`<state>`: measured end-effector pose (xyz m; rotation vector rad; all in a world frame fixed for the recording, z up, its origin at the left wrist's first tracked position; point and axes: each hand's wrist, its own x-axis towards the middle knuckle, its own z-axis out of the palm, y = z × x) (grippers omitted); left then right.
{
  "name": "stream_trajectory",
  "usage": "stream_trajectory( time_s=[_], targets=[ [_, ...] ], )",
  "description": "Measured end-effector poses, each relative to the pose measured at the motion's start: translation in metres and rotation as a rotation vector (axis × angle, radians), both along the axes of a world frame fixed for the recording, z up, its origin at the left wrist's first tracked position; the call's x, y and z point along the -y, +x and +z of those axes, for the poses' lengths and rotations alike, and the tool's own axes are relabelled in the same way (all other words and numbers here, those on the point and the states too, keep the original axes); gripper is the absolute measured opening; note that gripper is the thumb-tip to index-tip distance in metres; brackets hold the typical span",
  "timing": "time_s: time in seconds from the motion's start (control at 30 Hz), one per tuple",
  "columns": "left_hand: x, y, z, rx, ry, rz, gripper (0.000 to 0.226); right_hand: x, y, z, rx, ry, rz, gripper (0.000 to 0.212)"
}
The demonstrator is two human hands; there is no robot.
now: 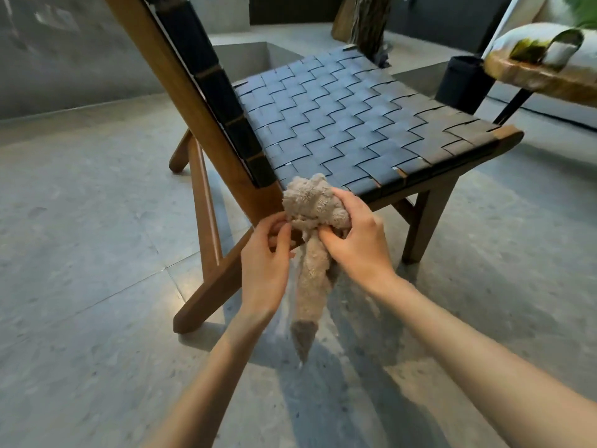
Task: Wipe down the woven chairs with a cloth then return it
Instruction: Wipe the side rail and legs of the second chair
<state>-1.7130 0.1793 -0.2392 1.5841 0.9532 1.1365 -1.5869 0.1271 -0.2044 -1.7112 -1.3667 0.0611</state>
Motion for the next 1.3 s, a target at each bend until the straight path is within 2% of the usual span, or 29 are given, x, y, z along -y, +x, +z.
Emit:
stream_trajectory(
  time_s=[0.1,0.23,0.43,0.57,0.77,1.0,1.13,1.3],
  targets=[
    [0.001,-0.002,-0.002,-0.160,0.205,0.042,0.031,-0.013,0.015,0.018,0.225,-0.027,0.124,0.065],
    [0.001,-0.007,-0.008,-0.370,0.413,0.075,0.043,-0.024,0.027,0.025,0.352,-0.167,0.244,0.079],
    [-0.005,-0.007,-0.022,-0.485,0.523,0.015,0.058,-0.025,0.034,-0.032,0.410,-0.071,0.306,0.050],
    [-0.008,0.002,-0.025,-0.576,0.560,-0.002,0.058,-0.032,0.043,-0.056,0.354,0.060,0.305,0.040],
    [-0.007,0.031,-0.013,-0.543,0.528,0.046,0.053,-0.041,0.071,-0.058,0.320,0.250,0.313,0.026],
    [-0.011,0.068,0.004,-0.670,0.674,0.125,0.055,-0.031,0.109,-0.053,0.212,0.277,0.317,0.023],
    [-0.010,0.106,0.017,-0.722,0.761,0.045,0.052,-0.017,0.159,-0.041,0.141,0.280,0.250,0.023],
    [-0.015,0.172,0.039,-0.633,0.757,-0.055,0.042,-0.003,0.216,-0.019,0.167,0.257,0.187,0.029]
  ],
)
